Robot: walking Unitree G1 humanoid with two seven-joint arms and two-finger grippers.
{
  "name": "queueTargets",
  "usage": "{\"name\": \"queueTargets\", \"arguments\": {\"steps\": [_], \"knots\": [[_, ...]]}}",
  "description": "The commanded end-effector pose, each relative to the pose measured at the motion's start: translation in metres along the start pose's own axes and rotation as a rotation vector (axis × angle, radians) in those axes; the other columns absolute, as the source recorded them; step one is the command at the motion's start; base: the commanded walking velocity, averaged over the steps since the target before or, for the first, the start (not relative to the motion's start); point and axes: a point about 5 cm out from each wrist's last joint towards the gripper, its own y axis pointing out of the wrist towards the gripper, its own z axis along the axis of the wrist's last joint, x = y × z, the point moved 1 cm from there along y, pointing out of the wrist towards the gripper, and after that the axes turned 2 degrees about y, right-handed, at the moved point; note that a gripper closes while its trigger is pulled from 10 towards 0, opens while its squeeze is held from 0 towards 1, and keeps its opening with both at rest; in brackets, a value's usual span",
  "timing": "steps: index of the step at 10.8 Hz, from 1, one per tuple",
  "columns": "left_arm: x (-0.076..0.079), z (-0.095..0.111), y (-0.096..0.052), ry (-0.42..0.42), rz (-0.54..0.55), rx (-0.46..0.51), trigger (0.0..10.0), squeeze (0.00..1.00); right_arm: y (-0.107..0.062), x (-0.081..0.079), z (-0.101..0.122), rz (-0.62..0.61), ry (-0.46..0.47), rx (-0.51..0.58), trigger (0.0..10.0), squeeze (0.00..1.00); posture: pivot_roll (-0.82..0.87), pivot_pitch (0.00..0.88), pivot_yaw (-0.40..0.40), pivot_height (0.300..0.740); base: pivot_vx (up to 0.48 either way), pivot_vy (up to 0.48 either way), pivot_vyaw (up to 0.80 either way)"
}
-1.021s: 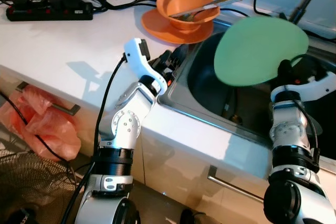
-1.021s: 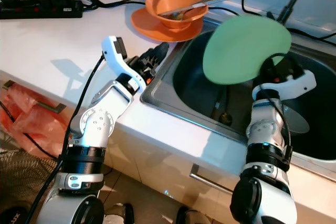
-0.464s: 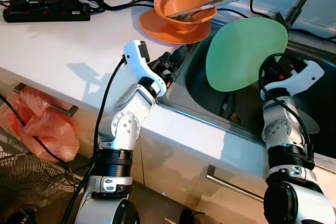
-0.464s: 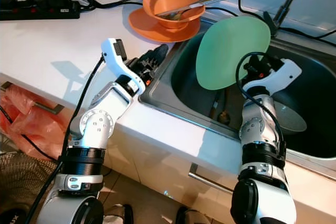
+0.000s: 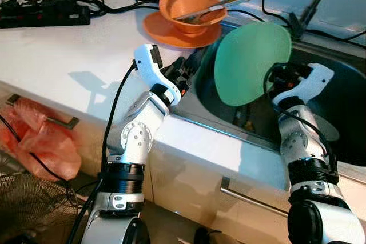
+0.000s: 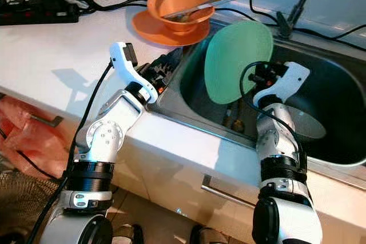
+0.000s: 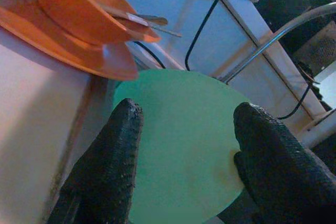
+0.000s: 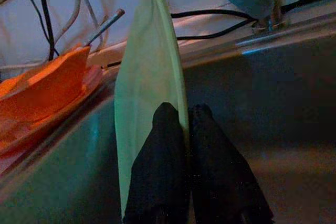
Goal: Kitchen organization
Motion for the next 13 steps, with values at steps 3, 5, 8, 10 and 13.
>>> {"name": "queueTargets", "arguments": {"steps": [3, 5, 8, 10, 13], "knots": [[0.005, -0.001, -0.001, 0.013, -0.013, 0.001, 10.0, 0.0, -0.003, 0.004, -0.004, 0.026, -0.024, -0.039, 10.0, 0.0, 0.05, 0.114, -0.05, 0.74, 0.0, 0.0, 0.0], [0.005, -0.002, -0.001, 0.012, -0.011, -0.001, 10.0, 0.0, -0.004, 0.009, 0.006, 0.014, -0.05, -0.02, 10.0, 0.0, 0.05, 0.117, -0.054, 0.74, 0.0, 0.0, 0.0], [0.003, -0.003, -0.002, 0.002, -0.001, -0.004, 10.0, 0.0, -0.011, 0.028, 0.019, -0.031, -0.123, -0.01, 10.0, 0.0, 0.04, 0.131, -0.054, 0.74, 0.0, 0.0, 0.0], [0.001, -0.003, -0.003, 0.0, 0.004, -0.005, 10.0, 0.0, -0.013, 0.034, 0.024, -0.045, -0.174, -0.011, 10.0, 0.0, 0.04, 0.132, -0.051, 0.74, 0.0, 0.0, 0.0], [0.002, -0.004, -0.003, -0.003, 0.003, -0.011, 10.0, 0.0, -0.018, 0.054, 0.036, -0.107, -0.207, -0.006, 10.0, 0.0, 0.04, 0.136, -0.047, 0.74, 0.0, 0.0, 0.0]]}}
